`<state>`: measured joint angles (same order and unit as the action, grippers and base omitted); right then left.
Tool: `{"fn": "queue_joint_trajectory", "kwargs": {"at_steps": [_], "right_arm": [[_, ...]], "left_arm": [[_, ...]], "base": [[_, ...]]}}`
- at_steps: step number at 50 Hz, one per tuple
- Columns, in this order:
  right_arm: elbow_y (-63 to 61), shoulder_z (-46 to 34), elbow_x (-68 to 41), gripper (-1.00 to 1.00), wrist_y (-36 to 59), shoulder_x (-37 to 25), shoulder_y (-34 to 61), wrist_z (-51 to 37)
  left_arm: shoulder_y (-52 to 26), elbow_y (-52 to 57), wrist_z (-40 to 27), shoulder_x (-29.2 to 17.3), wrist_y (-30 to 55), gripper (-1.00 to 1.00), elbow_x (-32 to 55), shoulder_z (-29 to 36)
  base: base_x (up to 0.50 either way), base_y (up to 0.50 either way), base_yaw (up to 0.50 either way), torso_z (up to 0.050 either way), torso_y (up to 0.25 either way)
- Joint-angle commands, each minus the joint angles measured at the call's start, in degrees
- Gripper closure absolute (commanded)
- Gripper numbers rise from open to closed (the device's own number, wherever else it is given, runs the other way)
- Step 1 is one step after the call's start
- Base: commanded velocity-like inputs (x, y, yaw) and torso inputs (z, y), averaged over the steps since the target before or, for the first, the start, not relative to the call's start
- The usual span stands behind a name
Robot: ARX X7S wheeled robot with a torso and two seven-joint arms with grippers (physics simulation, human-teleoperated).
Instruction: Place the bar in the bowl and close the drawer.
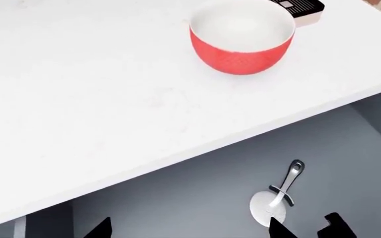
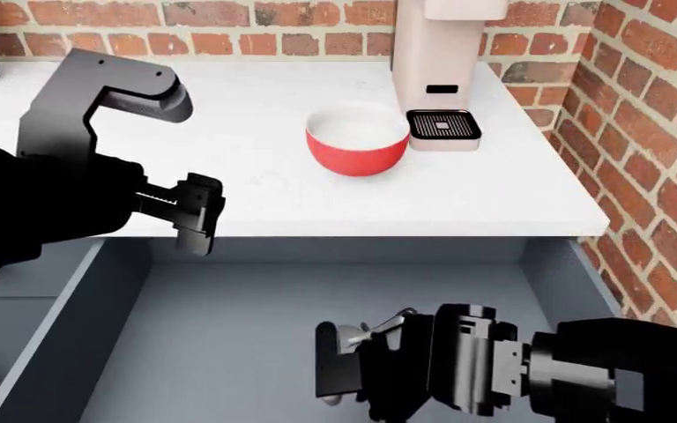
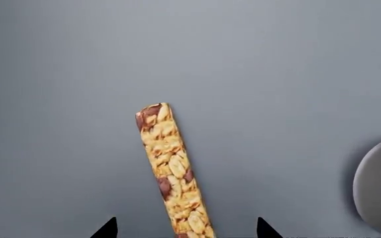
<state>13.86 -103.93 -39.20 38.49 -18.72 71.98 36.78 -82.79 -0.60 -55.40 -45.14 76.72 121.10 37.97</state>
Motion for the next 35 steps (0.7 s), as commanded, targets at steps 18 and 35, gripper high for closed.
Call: {"fn": "queue_joint_trajectory", "kwargs": {"at_steps": [18,35], "right_arm": [[9.6,1.0,2.5,-1.00,-5.4,4.3,-3.2,0.6],[6.9,-1.0,3.2,-1.00,-4.7,4.8,-4.2,1.3]], "left_arm": [[0.1,0.1,1.5,-0.6,-0.5,-1.00,-1.0,0.7],[0.4,0.3,2.5,-0.9,-0.8,-1.00,-1.8,1.2]], "base": [[0.00,0.00,0.00,0.000,0.000],[0.00,0.00,0.00,0.000,0.000]]}}
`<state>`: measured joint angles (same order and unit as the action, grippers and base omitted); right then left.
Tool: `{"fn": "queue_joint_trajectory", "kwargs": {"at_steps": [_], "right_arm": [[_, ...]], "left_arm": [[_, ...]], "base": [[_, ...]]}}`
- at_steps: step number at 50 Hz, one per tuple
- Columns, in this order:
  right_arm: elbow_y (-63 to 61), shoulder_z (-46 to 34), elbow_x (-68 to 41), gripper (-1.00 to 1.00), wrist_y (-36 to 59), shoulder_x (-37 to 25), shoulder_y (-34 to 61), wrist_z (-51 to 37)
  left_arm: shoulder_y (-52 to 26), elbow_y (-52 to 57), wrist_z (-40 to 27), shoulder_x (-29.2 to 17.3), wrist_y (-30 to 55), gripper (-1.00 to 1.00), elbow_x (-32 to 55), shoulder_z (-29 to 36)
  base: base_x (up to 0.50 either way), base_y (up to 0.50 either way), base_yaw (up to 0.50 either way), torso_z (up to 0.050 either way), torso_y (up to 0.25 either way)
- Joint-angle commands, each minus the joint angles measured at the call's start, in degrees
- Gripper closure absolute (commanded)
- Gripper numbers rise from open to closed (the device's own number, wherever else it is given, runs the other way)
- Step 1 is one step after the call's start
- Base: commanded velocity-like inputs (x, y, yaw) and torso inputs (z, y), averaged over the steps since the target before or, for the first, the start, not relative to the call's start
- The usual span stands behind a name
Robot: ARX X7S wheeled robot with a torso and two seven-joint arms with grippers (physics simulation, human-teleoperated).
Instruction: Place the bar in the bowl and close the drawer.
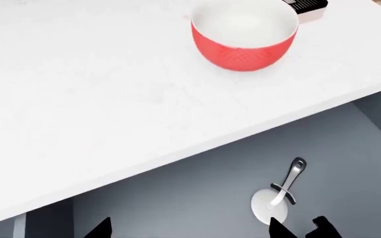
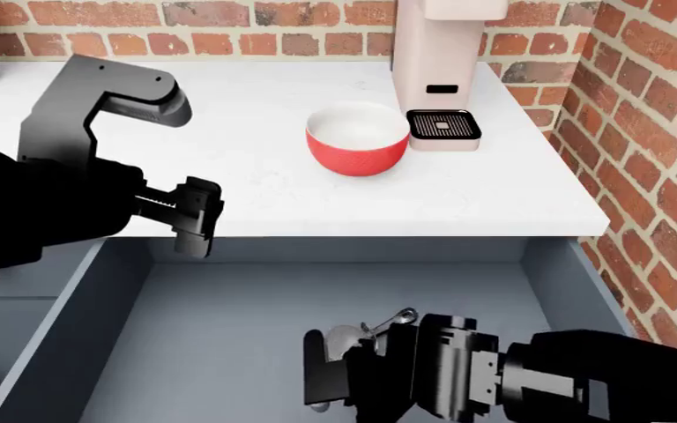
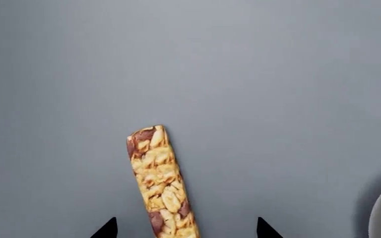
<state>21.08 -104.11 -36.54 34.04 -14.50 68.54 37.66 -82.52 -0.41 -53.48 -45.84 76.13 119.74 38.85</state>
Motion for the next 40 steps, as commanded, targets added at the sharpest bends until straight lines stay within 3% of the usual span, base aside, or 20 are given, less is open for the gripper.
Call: {"fn": "queue_joint_trajectory", "kwargs": {"at_steps": [1,40], "right_arm": [[-0.1,-0.7,0.6,-1.00,-0.3,0.7,-0.7,0.6],[9.7,-1.7,3.2,-1.00,-5.6,4.8,-5.4,3.5]], "left_arm": [[0.2,0.2,0.6,-0.2,-0.2,-1.00,-0.4,0.3],[0.9,0.4,2.9,-1.1,-1.1,-1.00,-2.0,1.0]], "base": [[0.00,0.00,0.00,0.000,0.000],[0.00,0.00,0.00,0.000,0.000]]}}
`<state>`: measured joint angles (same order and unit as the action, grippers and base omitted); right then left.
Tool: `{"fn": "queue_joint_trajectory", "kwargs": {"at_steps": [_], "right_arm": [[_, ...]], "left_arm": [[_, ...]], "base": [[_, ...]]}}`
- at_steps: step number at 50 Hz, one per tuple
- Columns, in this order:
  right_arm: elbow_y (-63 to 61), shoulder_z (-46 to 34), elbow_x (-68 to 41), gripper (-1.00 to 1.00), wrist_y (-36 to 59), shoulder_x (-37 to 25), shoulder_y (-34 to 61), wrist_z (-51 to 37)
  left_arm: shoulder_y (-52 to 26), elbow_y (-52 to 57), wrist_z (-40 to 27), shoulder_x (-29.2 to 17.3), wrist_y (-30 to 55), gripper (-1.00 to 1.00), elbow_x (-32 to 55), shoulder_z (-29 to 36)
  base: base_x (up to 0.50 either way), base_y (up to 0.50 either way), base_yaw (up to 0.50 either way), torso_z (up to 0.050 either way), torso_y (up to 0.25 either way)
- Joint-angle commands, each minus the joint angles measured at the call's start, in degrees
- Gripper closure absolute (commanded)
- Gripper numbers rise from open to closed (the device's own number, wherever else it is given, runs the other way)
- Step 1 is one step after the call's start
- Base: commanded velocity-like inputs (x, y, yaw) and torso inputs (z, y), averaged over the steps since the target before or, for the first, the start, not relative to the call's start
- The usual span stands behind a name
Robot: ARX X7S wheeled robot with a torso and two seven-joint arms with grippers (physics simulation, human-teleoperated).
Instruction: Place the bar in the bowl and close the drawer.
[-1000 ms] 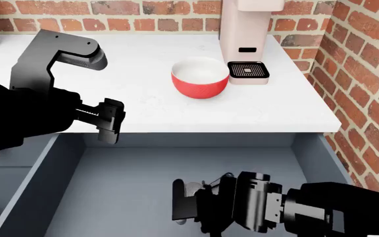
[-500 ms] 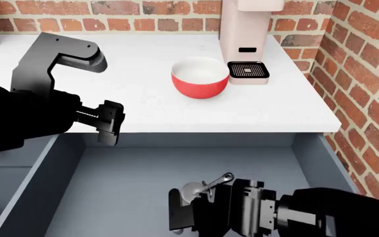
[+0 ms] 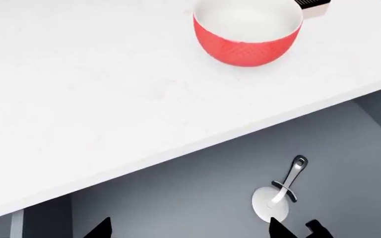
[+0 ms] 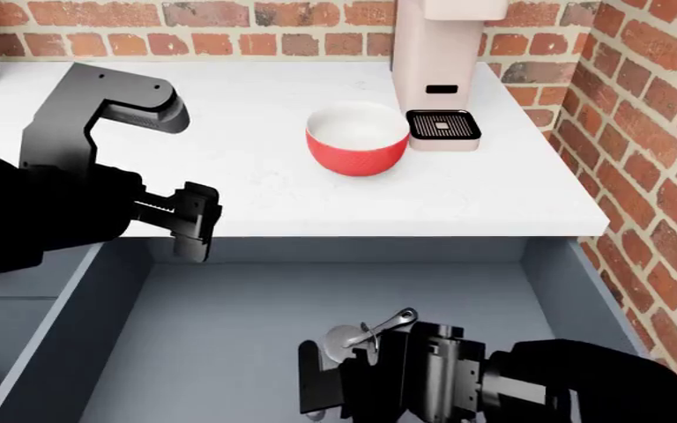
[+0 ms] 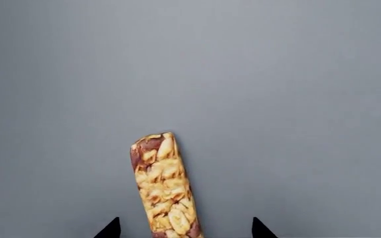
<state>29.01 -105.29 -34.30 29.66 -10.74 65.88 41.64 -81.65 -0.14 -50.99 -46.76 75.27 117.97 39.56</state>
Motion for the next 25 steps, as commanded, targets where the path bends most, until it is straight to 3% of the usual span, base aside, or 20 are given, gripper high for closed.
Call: {"fn": "queue_joint_trajectory", "kwargs": {"at_steps": [1,5,6,25], "right_arm": [[2.2,-0.5,1.0,-1.00,-1.4,1.2,-2.9,-0.4],[2.4,-0.6,1.1,-1.00,-1.4,1.3,-3.1,-0.2],[2.5,-0.4,1.0,1.00,-1.3,1.3,-3.1,-0.3],[1.7,0.0,1.8,1.00,-1.1,0.6,-3.0,-2.5]], "left_arm": [[0.1,0.1,0.5,-0.2,-0.2,-1.00,-0.3,0.3],[0.0,0.1,0.5,-0.2,-0.3,-1.00,-0.3,0.4],[0.0,0.1,0.5,-0.2,-0.3,-1.00,-0.3,0.4],[0.1,0.2,1.0,-0.3,-0.8,-1.00,-0.5,1.1]], "base": [[0.00,0.00,0.00,0.000,0.000],[0.00,0.00,0.00,0.000,0.000],[0.00,0.00,0.00,0.000,0.000],[0.00,0.00,0.00,0.000,0.000]]}}
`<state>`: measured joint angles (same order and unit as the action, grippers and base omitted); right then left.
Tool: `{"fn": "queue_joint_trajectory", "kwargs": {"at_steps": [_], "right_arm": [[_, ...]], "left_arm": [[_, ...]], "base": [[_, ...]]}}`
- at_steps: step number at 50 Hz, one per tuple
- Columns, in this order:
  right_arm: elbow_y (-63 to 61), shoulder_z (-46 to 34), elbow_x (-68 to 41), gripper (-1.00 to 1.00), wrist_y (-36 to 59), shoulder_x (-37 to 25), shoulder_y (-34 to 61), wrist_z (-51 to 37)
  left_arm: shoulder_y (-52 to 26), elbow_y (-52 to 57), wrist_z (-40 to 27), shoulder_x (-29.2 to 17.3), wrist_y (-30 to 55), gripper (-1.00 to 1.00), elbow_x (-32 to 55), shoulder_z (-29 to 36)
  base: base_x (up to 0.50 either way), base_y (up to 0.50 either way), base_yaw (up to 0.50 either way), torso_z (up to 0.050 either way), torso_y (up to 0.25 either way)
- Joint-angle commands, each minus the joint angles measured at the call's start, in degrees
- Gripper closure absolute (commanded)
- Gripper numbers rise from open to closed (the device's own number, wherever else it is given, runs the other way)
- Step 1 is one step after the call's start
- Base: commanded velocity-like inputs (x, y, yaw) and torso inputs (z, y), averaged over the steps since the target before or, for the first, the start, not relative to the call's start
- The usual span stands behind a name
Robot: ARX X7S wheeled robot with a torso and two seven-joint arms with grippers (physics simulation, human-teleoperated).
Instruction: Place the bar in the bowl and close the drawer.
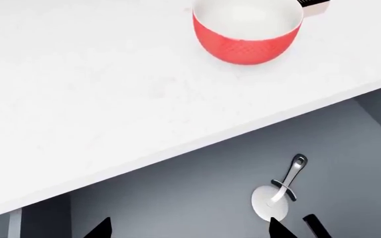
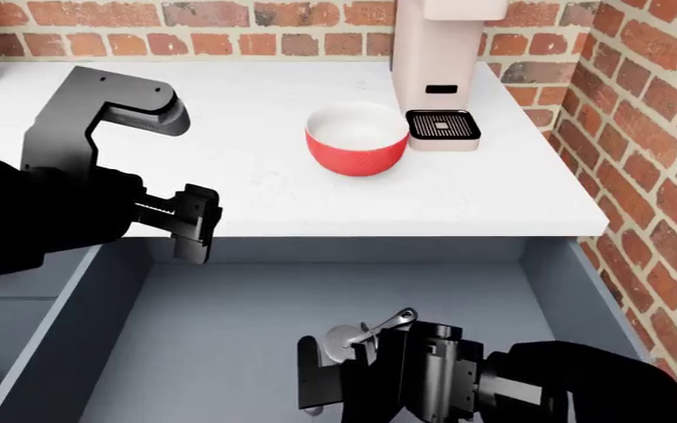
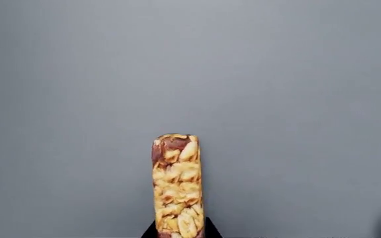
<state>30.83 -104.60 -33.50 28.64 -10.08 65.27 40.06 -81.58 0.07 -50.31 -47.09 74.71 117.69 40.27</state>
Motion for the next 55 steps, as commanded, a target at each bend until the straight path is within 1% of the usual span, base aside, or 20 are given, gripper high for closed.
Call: {"fn": "queue_joint_trajectory", "kwargs": {"at_steps": [1,7,16,24,28,39,43,48,55], "right_arm": [[-0.1,-0.7,1.2,1.00,-0.1,-0.1,-2.3,-1.1],[-2.6,0.1,1.2,1.00,0.9,-1.6,-0.3,-2.7],[-13.6,2.2,-0.7,1.00,6.2,-6.3,5.2,-6.2],[-25.0,4.8,-3.4,1.00,11.2,-11.1,10.6,-9.3],[-30.3,7.2,-5.4,1.00,13.3,-13.6,13.8,-10.8],[-40.1,15.5,-12.7,1.00,18.7,-18.5,23.0,-12.8],[-42.0,17.3,-14.3,1.00,20.8,-19.7,26.3,-12.9],[-40.7,21.9,-17.2,1.00,22.6,-20.3,30.6,-13.5],[-35.3,26.5,-18.5,1.00,24.0,-18.5,34.0,-16.1]], "left_arm": [[0.0,0.0,0.3,0.0,-0.2,-1.00,-0.3,0.4],[-0.1,-0.2,0.4,0.1,-0.4,-1.00,-0.4,0.6],[-0.6,-0.2,0.0,0.0,-0.9,-1.00,0.1,0.8],[-1.8,-0.1,0.0,-0.6,-2.3,-1.00,0.0,-0.5],[-2.6,-0.2,-0.2,-0.5,-2.6,-1.00,-0.2,-0.8],[-5.8,-3.0,0.8,0.5,-3.5,-1.00,-2.4,-1.6],[-7.8,-4.8,1.5,0.9,-3.9,-1.00,-3.7,-2.1],[-11.2,-8.7,4.1,2.4,-3.9,-1.00,-9.3,-1.8],[-16.1,-15.1,8.4,5.2,-4.5,-1.00,-16.3,-0.6]], "base": [[0.00,0.00,0.00,0.000,0.000],[0.00,0.00,0.00,0.000,0.000],[0.00,0.00,0.00,0.000,0.000],[0.00,0.00,0.00,0.000,0.000],[0.00,0.00,0.00,0.000,0.000],[0.00,0.00,0.00,0.000,0.000],[0.00,0.00,0.00,0.000,0.000],[0.00,0.00,0.00,0.000,0.000],[0.00,0.00,0.00,0.000,0.000]]}}
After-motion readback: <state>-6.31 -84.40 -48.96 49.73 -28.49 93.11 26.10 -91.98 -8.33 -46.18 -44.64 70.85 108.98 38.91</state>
